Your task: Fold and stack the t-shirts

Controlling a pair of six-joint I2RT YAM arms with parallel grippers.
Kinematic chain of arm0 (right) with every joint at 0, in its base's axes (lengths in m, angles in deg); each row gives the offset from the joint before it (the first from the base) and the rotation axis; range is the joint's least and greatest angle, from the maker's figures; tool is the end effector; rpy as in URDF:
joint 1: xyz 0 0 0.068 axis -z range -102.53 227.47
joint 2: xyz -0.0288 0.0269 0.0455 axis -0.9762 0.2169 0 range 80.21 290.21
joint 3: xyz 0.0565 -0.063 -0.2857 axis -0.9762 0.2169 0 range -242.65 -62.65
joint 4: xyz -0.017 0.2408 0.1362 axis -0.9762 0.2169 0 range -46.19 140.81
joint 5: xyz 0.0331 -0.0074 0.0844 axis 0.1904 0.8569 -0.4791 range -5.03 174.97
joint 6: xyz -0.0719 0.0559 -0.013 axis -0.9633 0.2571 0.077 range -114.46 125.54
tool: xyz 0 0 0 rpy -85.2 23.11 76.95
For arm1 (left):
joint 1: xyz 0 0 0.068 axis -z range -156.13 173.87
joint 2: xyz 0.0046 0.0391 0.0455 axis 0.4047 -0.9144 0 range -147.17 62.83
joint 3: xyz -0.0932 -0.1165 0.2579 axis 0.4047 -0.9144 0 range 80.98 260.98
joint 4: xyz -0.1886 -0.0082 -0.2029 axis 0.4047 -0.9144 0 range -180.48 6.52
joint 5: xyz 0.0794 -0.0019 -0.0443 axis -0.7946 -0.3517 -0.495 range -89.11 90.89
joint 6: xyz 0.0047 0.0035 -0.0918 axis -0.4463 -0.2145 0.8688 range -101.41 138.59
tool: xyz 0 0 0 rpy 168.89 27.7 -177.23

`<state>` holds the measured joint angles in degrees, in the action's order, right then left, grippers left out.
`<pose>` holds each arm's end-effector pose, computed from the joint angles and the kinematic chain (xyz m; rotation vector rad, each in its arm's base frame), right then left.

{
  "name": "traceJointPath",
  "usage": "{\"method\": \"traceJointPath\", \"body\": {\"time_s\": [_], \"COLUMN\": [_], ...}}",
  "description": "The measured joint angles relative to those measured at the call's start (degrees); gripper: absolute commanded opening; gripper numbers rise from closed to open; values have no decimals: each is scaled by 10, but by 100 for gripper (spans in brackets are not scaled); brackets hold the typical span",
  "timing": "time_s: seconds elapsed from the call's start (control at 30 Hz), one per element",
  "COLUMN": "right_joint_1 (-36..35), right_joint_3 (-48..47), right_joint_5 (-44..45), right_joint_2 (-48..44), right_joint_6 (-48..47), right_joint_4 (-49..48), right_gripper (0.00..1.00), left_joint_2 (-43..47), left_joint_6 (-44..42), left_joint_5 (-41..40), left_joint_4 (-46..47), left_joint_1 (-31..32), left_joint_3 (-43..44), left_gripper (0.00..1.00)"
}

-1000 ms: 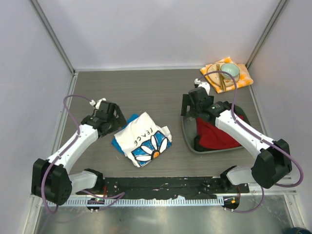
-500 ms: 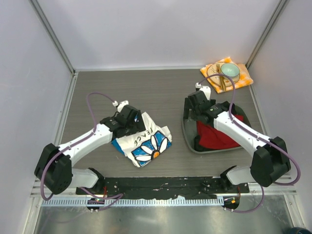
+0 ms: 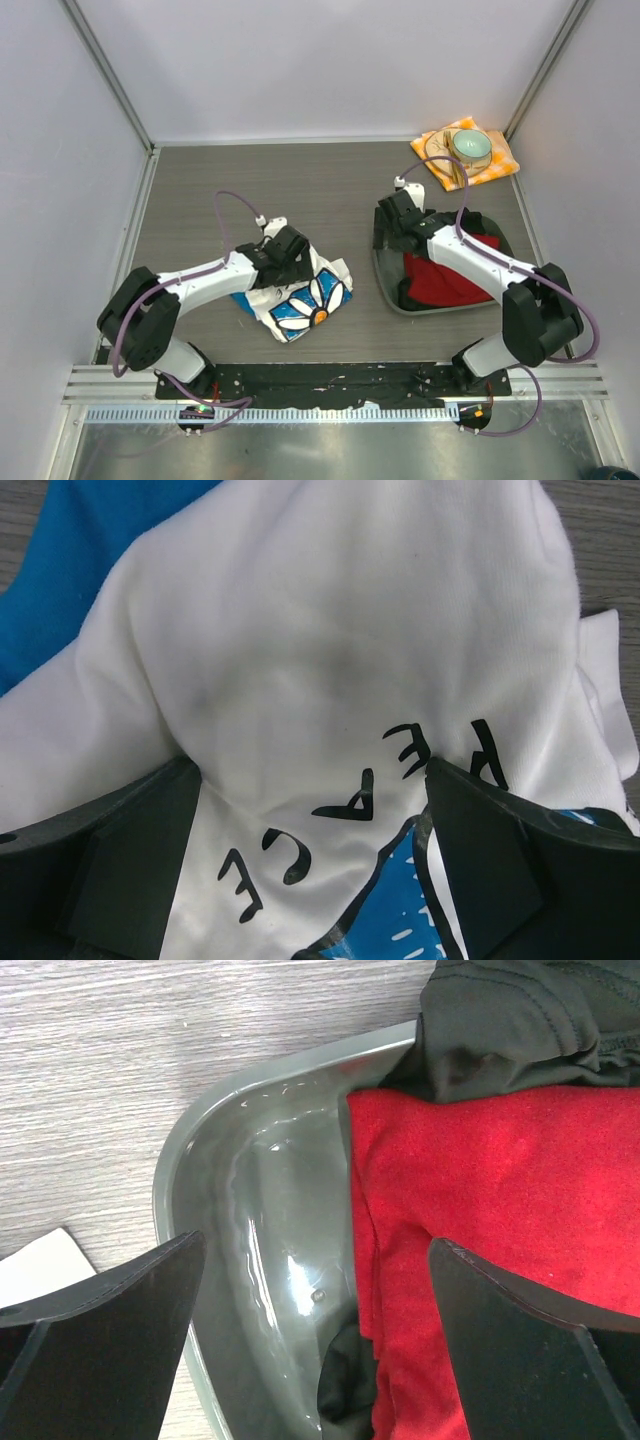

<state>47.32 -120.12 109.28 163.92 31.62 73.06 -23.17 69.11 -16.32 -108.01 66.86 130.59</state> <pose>0.3060 0.1384 0.2168 0.0758 2.4217 -0.1053 0.2511 -0.2005 0.1620 -0.2696 2.5598 -0.2192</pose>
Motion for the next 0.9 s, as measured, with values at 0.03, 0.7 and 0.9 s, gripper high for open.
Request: {"method": "traceJointPath", "body": {"time_s": [0.03, 0.7, 0.9], "right_joint_1": [0, -56, -62], "right_joint_3": [0, -48, -50], "right_joint_5": [0, 6, 13], "right_joint_2": [5, 69, 70], "right_joint_6": [0, 12, 16], "right_joint_4": [-2, -26, -24], "right_gripper": [100, 100, 100], "left_joint_2": [0, -76, -111], "left_joint_6": [0, -12, -12], "left_joint_5": [-2, -147, -163], "left_joint_4": [2, 89, 102], "left_joint_1": [2, 181, 217], "left_joint_3": [-2, 6, 38], "left_gripper": [100, 100, 100]}}
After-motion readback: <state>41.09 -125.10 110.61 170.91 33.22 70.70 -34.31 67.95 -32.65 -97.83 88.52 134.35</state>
